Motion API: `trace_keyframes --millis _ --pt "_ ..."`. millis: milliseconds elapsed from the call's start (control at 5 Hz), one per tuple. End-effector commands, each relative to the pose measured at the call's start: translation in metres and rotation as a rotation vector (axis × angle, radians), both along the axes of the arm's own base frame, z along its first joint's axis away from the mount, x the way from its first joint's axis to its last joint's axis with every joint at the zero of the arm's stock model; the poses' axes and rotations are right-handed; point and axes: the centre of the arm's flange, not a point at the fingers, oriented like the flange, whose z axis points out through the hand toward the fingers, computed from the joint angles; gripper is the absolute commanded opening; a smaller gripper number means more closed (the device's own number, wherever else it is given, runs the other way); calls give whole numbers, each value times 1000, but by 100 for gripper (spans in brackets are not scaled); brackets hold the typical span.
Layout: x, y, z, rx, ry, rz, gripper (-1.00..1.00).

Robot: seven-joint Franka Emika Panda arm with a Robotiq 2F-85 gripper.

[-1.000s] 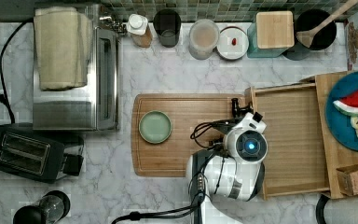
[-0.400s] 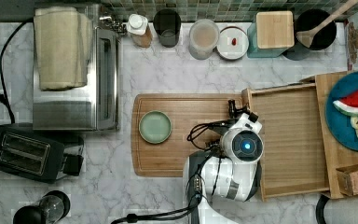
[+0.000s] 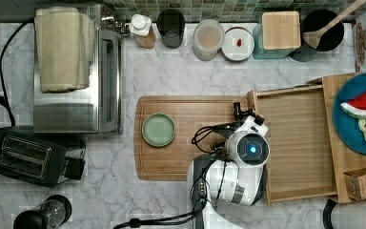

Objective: Open the drawer.

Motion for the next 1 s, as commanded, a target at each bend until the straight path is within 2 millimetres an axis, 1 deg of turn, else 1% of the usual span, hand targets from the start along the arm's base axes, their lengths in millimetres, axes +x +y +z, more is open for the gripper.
trace_keyframes --millis 200,1000 --pt "2 65 -5 14 21 78 100" --pt "2 65 -5 15 21 78 100"
